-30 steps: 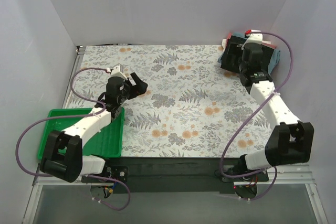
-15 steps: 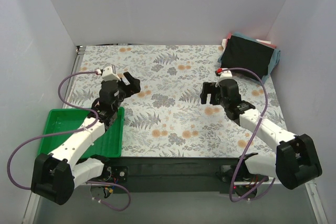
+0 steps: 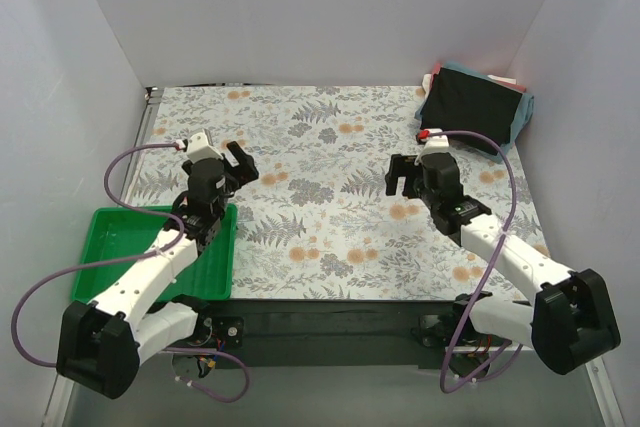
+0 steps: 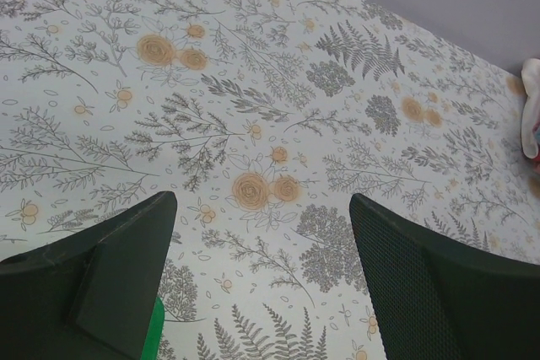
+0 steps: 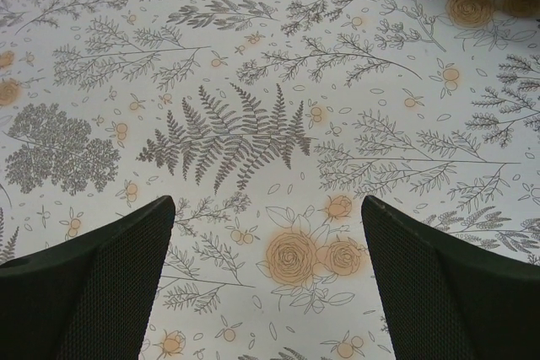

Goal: Fold and stack the t-shirts
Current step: Reset both grippers

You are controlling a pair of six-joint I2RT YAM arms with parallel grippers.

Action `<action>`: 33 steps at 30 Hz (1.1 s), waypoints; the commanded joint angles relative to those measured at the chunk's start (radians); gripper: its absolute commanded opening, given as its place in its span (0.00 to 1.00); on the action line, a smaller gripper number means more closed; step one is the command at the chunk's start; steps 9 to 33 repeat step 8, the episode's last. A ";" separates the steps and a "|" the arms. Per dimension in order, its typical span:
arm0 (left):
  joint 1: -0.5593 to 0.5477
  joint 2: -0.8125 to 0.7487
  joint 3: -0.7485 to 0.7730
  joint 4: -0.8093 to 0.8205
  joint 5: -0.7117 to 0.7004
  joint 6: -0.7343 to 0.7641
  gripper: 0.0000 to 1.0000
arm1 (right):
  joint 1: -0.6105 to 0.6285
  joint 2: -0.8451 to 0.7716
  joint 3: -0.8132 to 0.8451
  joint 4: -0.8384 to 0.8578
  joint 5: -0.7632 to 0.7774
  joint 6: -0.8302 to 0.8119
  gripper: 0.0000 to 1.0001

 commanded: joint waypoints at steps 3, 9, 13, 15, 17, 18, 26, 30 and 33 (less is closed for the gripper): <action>-0.003 -0.034 -0.015 -0.018 -0.057 0.016 0.83 | 0.005 -0.028 -0.002 0.045 0.039 -0.010 0.97; -0.003 -0.068 -0.024 -0.033 -0.107 0.002 0.83 | 0.005 -0.042 0.007 0.018 0.051 -0.018 0.97; -0.003 -0.068 -0.024 -0.033 -0.107 0.002 0.83 | 0.005 -0.042 0.007 0.018 0.051 -0.018 0.97; -0.003 -0.068 -0.024 -0.033 -0.107 0.002 0.83 | 0.005 -0.042 0.007 0.018 0.051 -0.018 0.97; -0.003 -0.068 -0.024 -0.033 -0.107 0.002 0.83 | 0.005 -0.042 0.007 0.018 0.051 -0.018 0.97; -0.003 -0.068 -0.024 -0.033 -0.107 0.002 0.83 | 0.005 -0.042 0.007 0.018 0.051 -0.018 0.97; -0.003 -0.068 -0.024 -0.033 -0.107 0.002 0.83 | 0.005 -0.042 0.007 0.018 0.051 -0.018 0.97; -0.003 -0.068 -0.024 -0.033 -0.107 0.002 0.83 | 0.005 -0.042 0.007 0.018 0.051 -0.018 0.97; -0.003 -0.068 -0.024 -0.033 -0.107 0.002 0.83 | 0.005 -0.042 0.007 0.018 0.051 -0.018 0.97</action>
